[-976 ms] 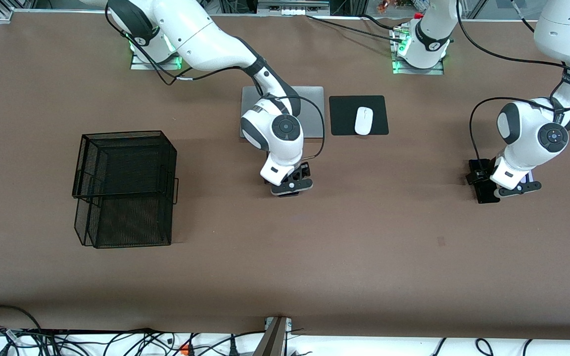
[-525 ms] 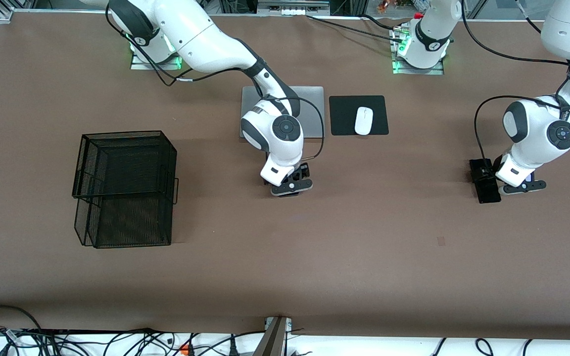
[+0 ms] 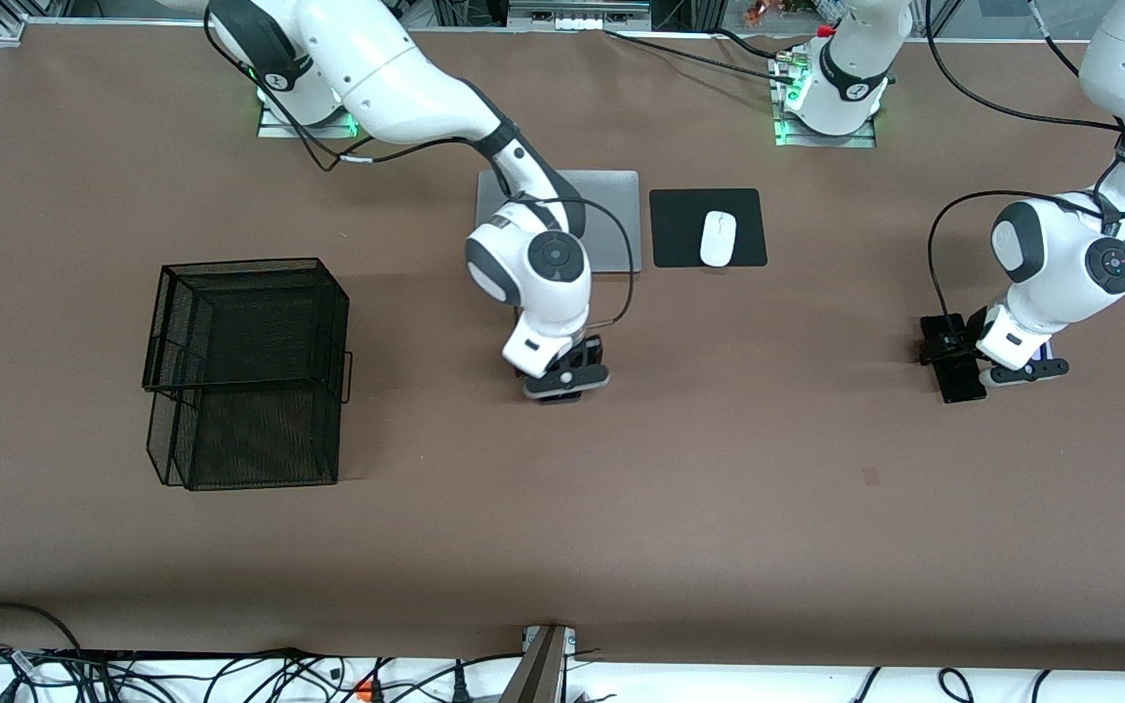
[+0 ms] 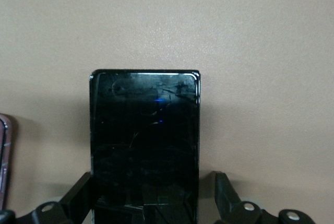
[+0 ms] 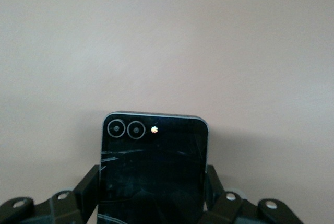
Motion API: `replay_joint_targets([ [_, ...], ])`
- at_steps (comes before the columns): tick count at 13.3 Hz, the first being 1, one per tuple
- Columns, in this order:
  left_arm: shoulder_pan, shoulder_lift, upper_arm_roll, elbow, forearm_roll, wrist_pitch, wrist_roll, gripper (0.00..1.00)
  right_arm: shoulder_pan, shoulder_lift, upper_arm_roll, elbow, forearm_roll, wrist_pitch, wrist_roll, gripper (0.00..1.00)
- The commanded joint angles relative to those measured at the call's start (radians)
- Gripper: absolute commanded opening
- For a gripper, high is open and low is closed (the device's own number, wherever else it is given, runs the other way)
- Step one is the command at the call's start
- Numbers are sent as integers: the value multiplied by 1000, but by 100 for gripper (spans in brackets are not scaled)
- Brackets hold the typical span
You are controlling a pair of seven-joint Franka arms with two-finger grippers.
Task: Place phones with both arms
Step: 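Drop the flip phone into the organizer while the left gripper lifts the tall phone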
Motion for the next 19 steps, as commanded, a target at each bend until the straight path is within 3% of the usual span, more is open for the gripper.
replay_joint_targets([
  [1,14,3,-17,-1,-11,9,33,100,-101,-207,-35,-25,-10,-213,4,8],
  [5,19,3,-15,-1,-13,9,30,38,-255,-440,-55,-153,11,-383,-204,10],
  [7,28,5,-17,2,-13,7,19,19,-312,-572,-107,-305,15,-381,-348,10],
  [9,24,3,-17,10,-13,3,-8,4,-322,-680,-206,-457,59,-341,-497,10],
  [13,-7,-3,-20,91,-13,-121,-25,0,-322,-786,-357,-730,85,-160,-660,10],
  [17,-27,-3,-32,174,-13,-239,-43,0,-322,-787,-420,-867,179,-16,-741,10],
  [19,-97,-1,-34,211,-13,-255,-83,0,-322,-771,-426,-898,224,47,-761,12],
])
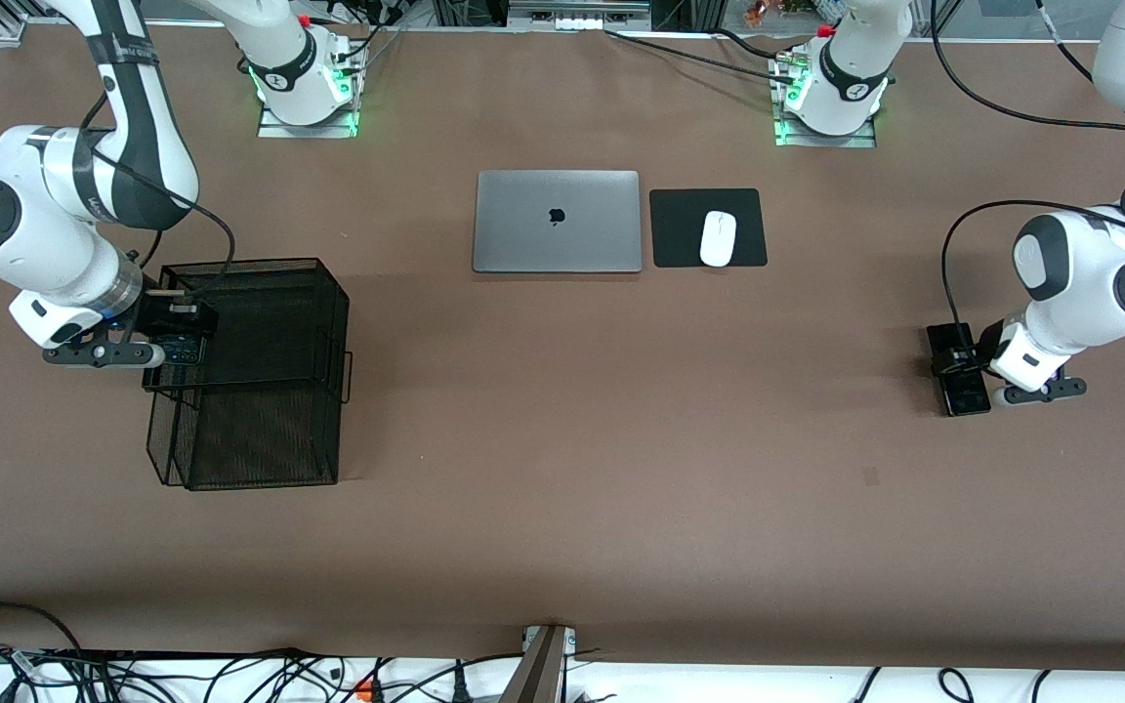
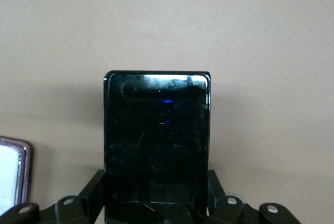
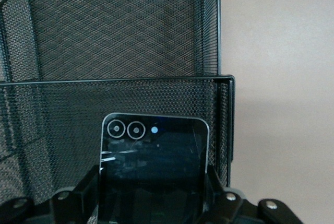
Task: Place phones with both arms
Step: 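Drop the flip phone into the organizer while the left gripper lifts the tall phone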
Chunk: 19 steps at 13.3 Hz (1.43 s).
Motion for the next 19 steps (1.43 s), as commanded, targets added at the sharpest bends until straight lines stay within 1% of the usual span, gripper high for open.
replay_joint_targets([
  [1,-131,5,-1,72,-14,-41,-59,0,12,-20,-15,-42,46,45,-32,20],
  [2,-177,8,-1,85,-14,-42,-66,0,12,-15,-15,-58,47,49,-32,21],
  [5,-311,59,-1,147,-16,-46,-136,0,1,-1,-17,-83,64,53,-34,22],
  [6,-375,73,-1,169,-16,-47,-205,0,-1,2,-17,-85,64,49,-34,34],
  [7,-430,89,-1,195,-16,-50,-292,0,-2,8,-18,-85,64,49,-32,58],
  [8,-501,103,1,221,-14,-79,-379,0,-8,11,-17,-85,64,51,-34,76],
  [10,-627,134,1,319,-14,-169,-540,0,-8,11,-18,-77,64,49,-32,99],
  [12,-736,177,1,413,-16,-213,-682,0,-8,3,-18,-62,64,43,-31,99],
  [14,-831,231,1,491,-16,-217,-785,0,-8,2,-18,-14,64,17,-29,99],
  [17,-932,277,1,565,-16,-216,-853,0,-7,3,-15,102,66,-128,-23,99],
  [19,-986,309,2,589,-14,-211,-874,0,-4,3,-11,142,66,-177,-23,100],
])
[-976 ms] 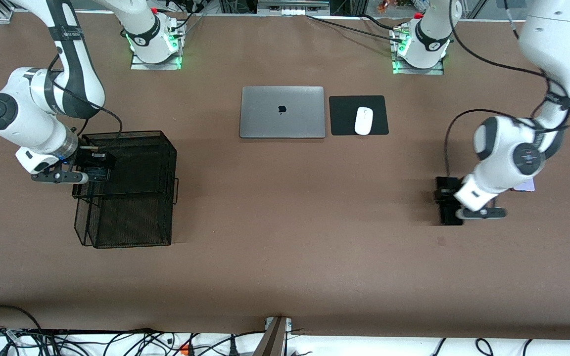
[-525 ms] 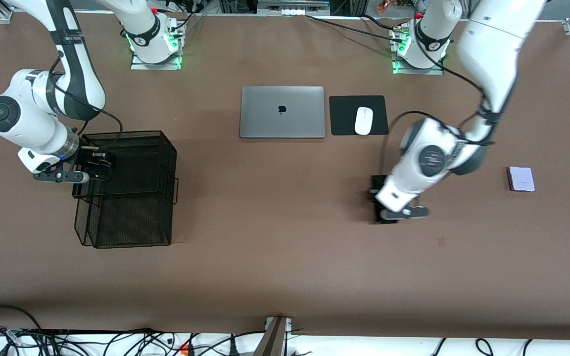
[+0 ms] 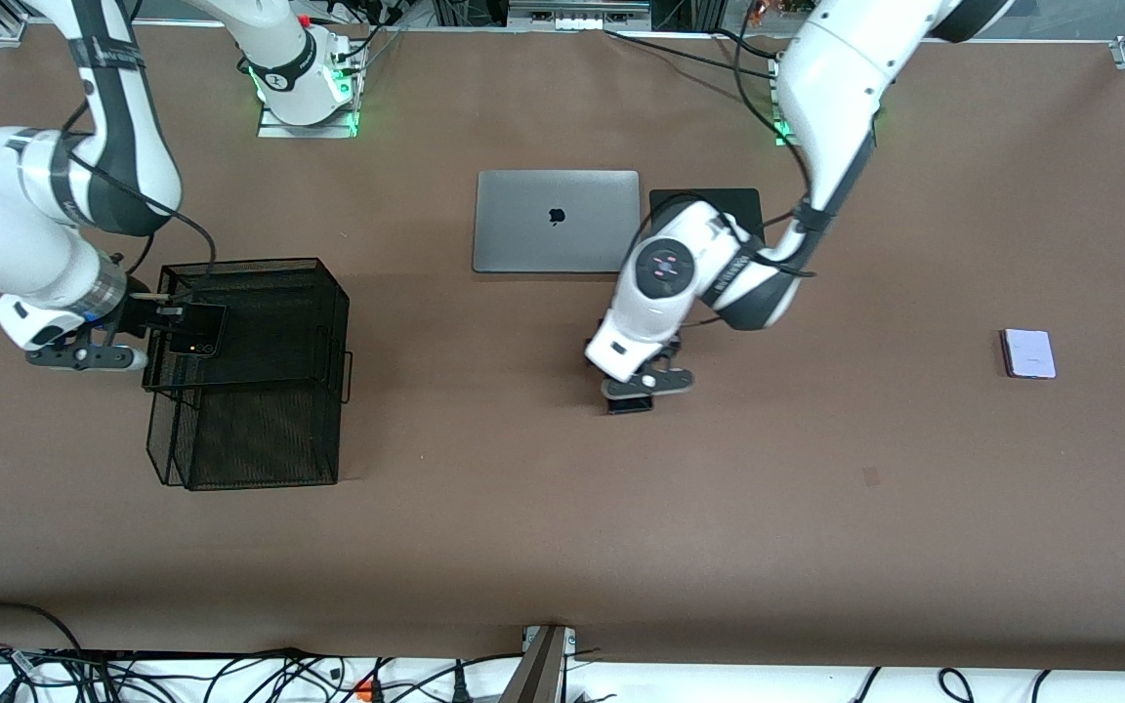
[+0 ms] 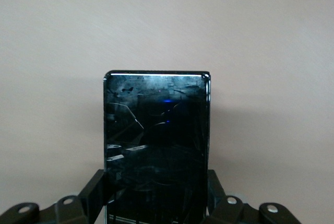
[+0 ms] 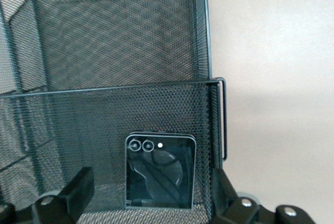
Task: Place phones with both arms
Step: 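Set the tall phone down beside the laptop and open the left gripper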
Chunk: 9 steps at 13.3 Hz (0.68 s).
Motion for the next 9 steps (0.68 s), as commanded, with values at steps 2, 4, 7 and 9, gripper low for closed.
replay_joint_targets([
  [2,-92,103,27,172,-6,-25,-15,0,4,-8,9,47,21,-51,-15,100],
  [4,-97,148,33,228,-1,-17,-15,0,10,-8,13,70,21,-54,-17,100],
  [7,-142,192,98,283,0,13,-17,0,12,-8,13,76,21,-57,-18,100],
  [9,-163,206,125,282,-1,16,-19,0,13,-8,13,76,21,-59,-17,100],
])
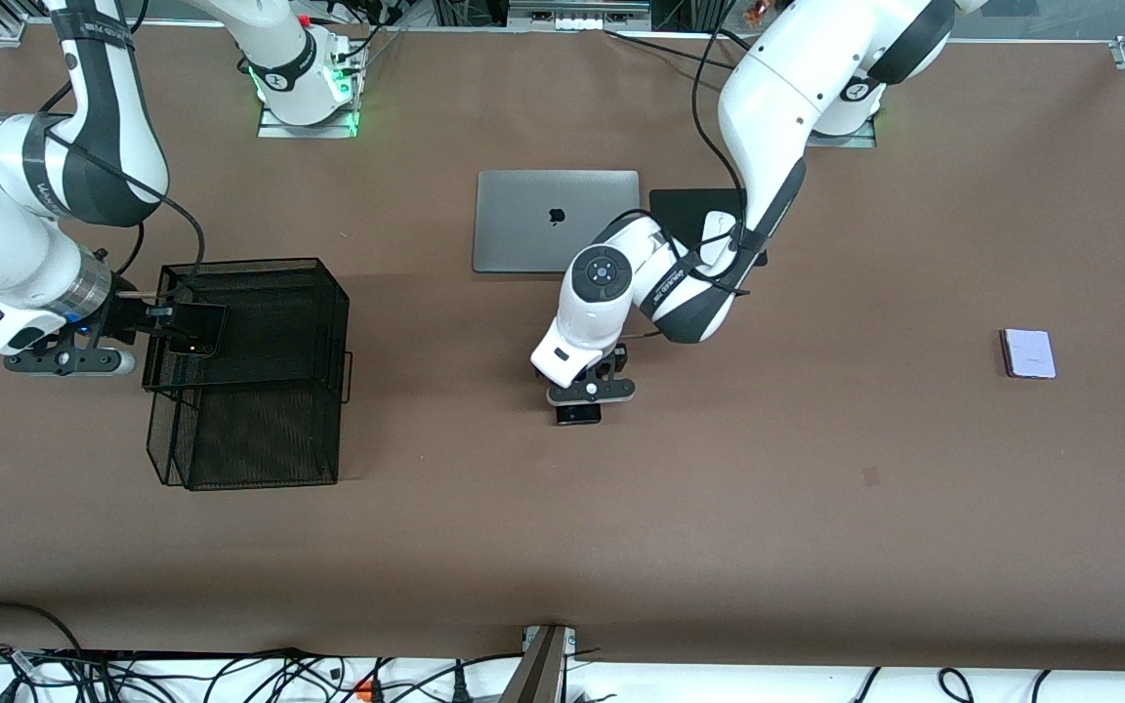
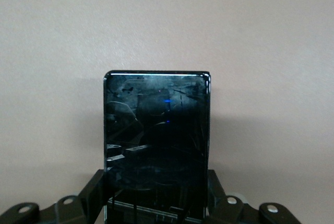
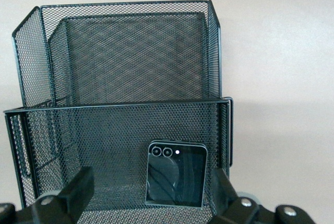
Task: Place phones with both arms
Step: 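Set the tall phone down beside the laptop and open the left gripper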
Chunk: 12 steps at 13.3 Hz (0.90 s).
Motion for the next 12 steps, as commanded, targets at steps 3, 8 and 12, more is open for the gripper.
replay_joint_targets([
  [3,-45,48,47,48,0,19,-2,30,0,-6,0,12,20,-23,-15,100],
  [8,-42,25,49,55,-2,6,-21,100,0,-6,0,12,20,-23,-15,100],
  [12,56,-120,26,-5,0,-112,8,100,0,-6,0,12,20,-23,-14,100],
])
